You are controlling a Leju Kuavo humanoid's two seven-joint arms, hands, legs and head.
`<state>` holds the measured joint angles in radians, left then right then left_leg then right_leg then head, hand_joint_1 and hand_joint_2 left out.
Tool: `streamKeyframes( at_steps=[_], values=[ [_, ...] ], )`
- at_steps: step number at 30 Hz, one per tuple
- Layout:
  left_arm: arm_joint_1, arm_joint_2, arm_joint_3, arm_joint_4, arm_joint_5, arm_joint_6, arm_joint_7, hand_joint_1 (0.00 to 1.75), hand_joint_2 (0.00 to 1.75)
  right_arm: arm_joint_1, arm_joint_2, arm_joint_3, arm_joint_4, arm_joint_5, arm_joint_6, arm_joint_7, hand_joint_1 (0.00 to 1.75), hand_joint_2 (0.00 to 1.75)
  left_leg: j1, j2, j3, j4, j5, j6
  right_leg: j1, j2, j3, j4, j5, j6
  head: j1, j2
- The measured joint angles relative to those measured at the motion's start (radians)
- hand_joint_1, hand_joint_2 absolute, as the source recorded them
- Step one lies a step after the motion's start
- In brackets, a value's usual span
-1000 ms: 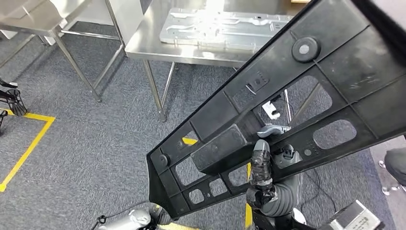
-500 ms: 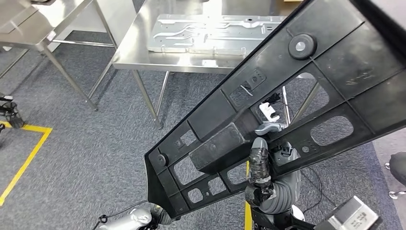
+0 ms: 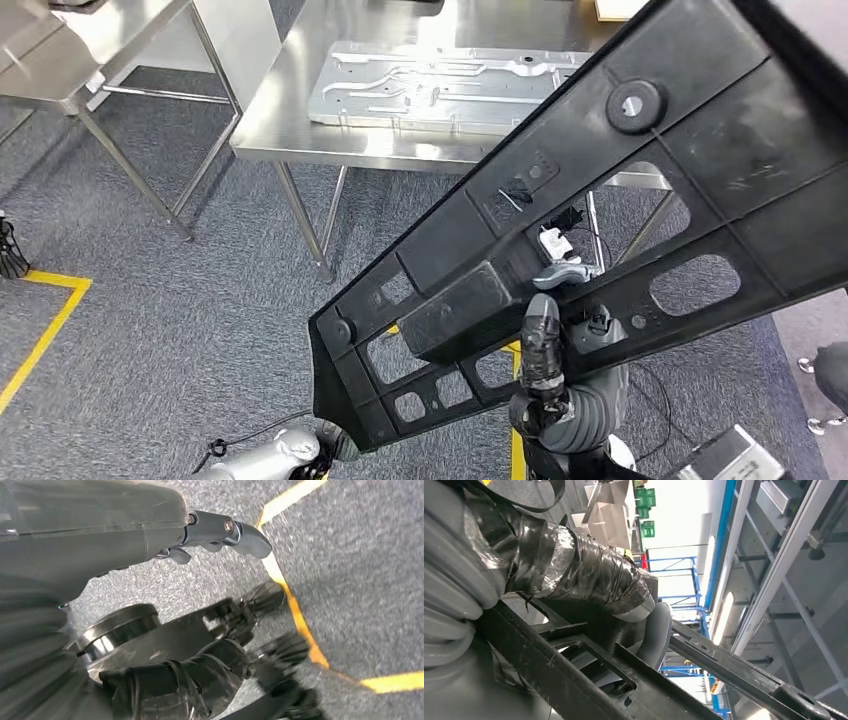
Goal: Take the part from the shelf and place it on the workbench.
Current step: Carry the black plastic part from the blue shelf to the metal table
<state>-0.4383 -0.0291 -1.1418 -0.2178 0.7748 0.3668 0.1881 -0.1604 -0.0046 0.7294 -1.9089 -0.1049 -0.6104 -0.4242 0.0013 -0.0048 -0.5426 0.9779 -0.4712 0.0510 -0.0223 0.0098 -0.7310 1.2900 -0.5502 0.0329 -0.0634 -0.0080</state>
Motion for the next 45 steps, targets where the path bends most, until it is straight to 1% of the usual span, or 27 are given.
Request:
streamKeyframes(
  at_steps=[2,3,4,6,8,10,11,13,14,15,16,17,19,20,21,23,26,29,30,31,33,35,36,40,42,44,45],
  values=[
    [0.001,-0.001,0.0,0.0,0.0,0.0,0.0,0.0,1.75,0.0,0.0,0.0,0.0,0.0,0.0,0.0,1.75,1.75,0.006,-0.002,0.021,0.009,-0.023,-0.009,-0.007,-0.004,0.025,-0.111,0.094,0.008,0.0,0.0],
    [0.001,-0.002,0.0,0.0,0.0,-0.001,0.0,0.0,1.75,0.0,0.0,0.0,0.001,0.001,0.0,0.0,1.75,1.75,0.007,-0.003,0.026,0.016,-0.038,-0.017,-0.007,-0.006,0.049,-0.172,0.126,0.012,0.003,0.0],
    [-0.001,-0.002,0.0,0.0,0.0,-0.001,0.0,0.0,1.75,0.0,0.0,0.0,0.002,0.003,0.0,0.0,1.75,1.75,0.006,-0.004,0.028,0.023,-0.05,-0.025,-0.006,-0.007,0.066,-0.214,0.14,0.009,0.006,0.0],
    [-0.002,-0.001,0.0,0.001,0.001,-0.001,0.0,0.0,1.75,0.001,0.001,0.0,0.004,0.011,-0.001,0.0,1.75,1.75,0.003,-0.003,0.026,0.029,-0.066,-0.037,-0.002,-0.005,0.078,-0.236,0.128,-0.005,0.007,0.0],
    [-0.003,-0.001,0.0,0.001,0.002,-0.001,0.0,0.0,1.75,0.001,0.003,0.0,0.005,0.021,-0.001,0.001,1.75,1.75,0.004,-0.001,0.034,0.027,-0.074,-0.042,-0.002,-0.002,0.081,-0.237,0.119,-0.022,0.003,0.0],
    [-0.005,-0.001,0.0,0.001,0.002,-0.001,-0.001,0.0,1.75,0.0,0.006,0.0,0.005,0.029,-0.001,0.001,1.75,1.75,0.006,0.0,0.024,0.069,-0.096,-0.048,-0.004,-0.002,0.095,-0.241,0.108,-0.035,0.0,0.0],
    [-0.006,-0.001,0.0,0.001,0.002,-0.002,-0.002,0.0,1.75,0.0,0.007,0.0,0.005,0.031,-0.001,0.001,1.75,1.75,0.007,0.001,0.001,0.119,-0.115,-0.052,-0.004,-0.003,0.105,-0.243,0.103,-0.04,-0.002,0.0],
    [-0.005,-0.001,0.0,0.001,0.002,-0.002,-0.002,0.0,1.75,0.0,0.008,0.0,0.005,0.035,-0.002,0.001,1.75,1.75,0.008,0.001,-0.081,0.257,-0.157,-0.056,0.0,-0.003,0.121,-0.247,0.091,-0.046,-0.003,0.0],
    [-0.003,-0.001,0.0,0.001,0.002,-0.002,-0.002,0.0,1.75,0.0,0.008,0.0,0.005,0.037,-0.002,0.002,1.75,1.75,0.008,0.001,-0.124,0.314,-0.167,-0.055,0.002,-0.002,0.128,-0.248,0.085,-0.048,-0.004,0.0],
    [-0.001,-0.001,0.0,0.001,0.002,-0.003,-0.001,0.0,1.75,0.0,0.008,0.0,0.006,0.038,-0.002,0.003,1.75,1.75,0.007,0.001,-0.157,0.342,-0.157,-0.052,0.006,0.001,0.136,-0.248,0.078,-0.049,-0.004,0.0],
    [0.001,-0.001,0.0,0.001,0.002,-0.003,-0.001,0.0,1.75,0.0,0.008,0.0,0.006,0.038,-0.002,0.004,1.75,1.75,0.006,0.0,-0.171,0.33,-0.125,-0.047,0.009,0.004,0.146,-0.248,0.07,-0.05,-0.004,0.0],
    [0.001,-0.001,0.0,0.001,0.002,-0.003,-0.001,0.0,1.75,0.0,0.008,0.0,0.007,0.039,-0.002,0.005,1.75,1.75,0.004,0.0,-0.167,0.281,-0.076,-0.039,0.012,0.006,0.159,-0.248,0.062,-0.05,-0.004,0.0],
    [-0.001,0.0,0.0,0.001,0.002,-0.002,-0.001,0.0,1.75,-0.001,0.008,0.0,0.007,0.04,-0.002,0.006,1.75,1.75,-0.005,-0.001,-0.13,0.15,0.02,-0.019,0.017,0.008,0.182,-0.251,0.045,-0.049,-0.001,0.0],
    [-0.002,0.0,0.0,0.001,0.002,-0.001,-0.001,0.0,1.75,-0.001,0.008,0.0,0.008,0.041,-0.002,0.008,1.75,1.75,-0.011,-0.002,-0.113,0.103,0.044,-0.01,0.018,0.009,0.189,-0.253,0.039,-0.047,0.004,0.0],
    [-0.003,0.0,0.0,0.001,0.003,-0.001,-0.001,0.0,1.75,-0.001,0.008,0.0,0.008,0.041,-0.002,0.01,1.75,1.75,-0.017,-0.002,-0.102,0.077,0.05,-0.005,0.016,0.009,0.191,-0.255,0.036,-0.043,0.005,0.0],
    [-0.006,0.0,0.0,0.001,0.004,0.0,0.0,0.0,1.75,-0.002,0.008,0.0,0.009,0.041,-0.002,0.015,1.75,1.75,-0.024,-0.002,-0.09,0.056,0.041,-0.001,0.012,0.01,0.192,-0.264,0.034,-0.032,0.005,0.0],
    [-0.011,0.0,0.0,0.001,-0.001,0.005,0.001,0.0,1.75,-0.004,0.007,-0.001,0.007,0.042,-0.005,0.018,1.75,1.75,-0.013,0.001,-0.055,0.018,0.036,0.003,0.012,0.003,0.178,-0.229,0.015,-0.018,0.005,0.0],
    [-0.018,-0.005,0.0,0.001,-0.003,0.01,0.002,0.0,1.75,-0.004,0.005,-0.002,0.007,0.043,-0.007,0.02,1.75,1.75,-0.01,0.002,-0.026,0.007,0.019,0.01,0.011,0.0,0.062,-0.042,-0.035,-0.01,0.008,0.0],
    [-0.017,-0.007,0.0,0.001,-0.003,0.011,0.002,0.0,1.75,-0.002,0.004,-0.002,0.007,0.043,-0.007,0.021,1.75,1.75,-0.009,0.002,-0.017,0.008,0.011,0.01,0.009,0.0,0.022,0.004,-0.035,-0.007,0.008,0.0],
    [-0.016,-0.01,0.0,0.001,-0.003,0.012,0.003,0.0,1.75,-0.001,0.004,-0.002,0.007,0.043,-0.007,0.023,1.75,1.75,-0.008,0.001,-0.008,0.01,0.002,0.009,0.007,0.0,0.0,0.014,-0.015,-0.004,0.008,0.0],
    [-0.016,-0.015,0.0,0.001,-0.006,0.013,0.005,0.0,1.75,-0.002,0.002,-0.002,0.007,0.045,-0.006,0.029,1.75,1.75,-0.005,0.0,0.012,0.019,-0.02,0.003,0.001,-0.003,0.013,-0.077,0.077,0.002,0.008,0.0],
    [-0.02,-0.021,0.0,0.001,-0.01,0.014,0.008,0.0,1.75,-0.004,0.001,-0.002,0.007,0.048,-0.006,0.036,1.75,1.75,-0.005,-0.002,0.021,0.034,-0.046,-0.01,0.0,-0.005,0.057,-0.194,0.135,0.002,0.011,0.0],
    [-0.022,-0.023,0.0,0.001,-0.012,0.015,0.01,0.0,1.75,-0.005,0.001,-0.002,0.007,0.05,-0.006,0.039,1.75,1.75,-0.006,-0.002,0.022,0.04,-0.055,-0.017,0.001,-0.005,0.07,-0.224,0.139,-0.001,0.012,0.0],
    [-0.027,-0.032,0.0,0.0,-0.014,0.017,0.016,0.0,1.75,-0.008,-0.001,-0.003,0.006,0.053,-0.006,0.042,1.75,1.75,-0.008,0.001,0.024,0.043,-0.074,-0.035,0.002,0.001,0.084,-0.24,0.12,-0.026,0.005,0.0],
    [-0.03,-0.036,0.0,0.0,-0.014,0.017,0.017,0.0,1.75,-0.009,-0.001,-0.003,0.005,0.054,-0.006,0.042,1.75,1.75,-0.005,0.002,-0.011,0.115,-0.105,-0.045,-0.002,0.0,0.098,-0.248,0.113,-0.036,0.002,0.0],
    [-0.03,-0.038,0.0,0.0,-0.014,0.017,0.017,0.0,1.75,-0.011,-0.001,-0.003,0.004,0.054,-0.006,0.042,1.75,1.75,-0.001,0.002,-0.096,0.256,-0.147,-0.053,-0.001,-0.002,0.112,-0.25,0.103,-0.043,-0.001,0.0],
    [-0.028,-0.038,0.0,0.0,-0.014,0.017,0.018,0.0,1.75,-0.011,-0.001,-0.003,0.004,0.054,-0.006,0.042,1.75,1.75,0.001,0.002,-0.141,0.315,-0.153,-0.055,0.0,-0.001,0.118,-0.25,0.096,-0.044,0.0,0.0]
  ],
)
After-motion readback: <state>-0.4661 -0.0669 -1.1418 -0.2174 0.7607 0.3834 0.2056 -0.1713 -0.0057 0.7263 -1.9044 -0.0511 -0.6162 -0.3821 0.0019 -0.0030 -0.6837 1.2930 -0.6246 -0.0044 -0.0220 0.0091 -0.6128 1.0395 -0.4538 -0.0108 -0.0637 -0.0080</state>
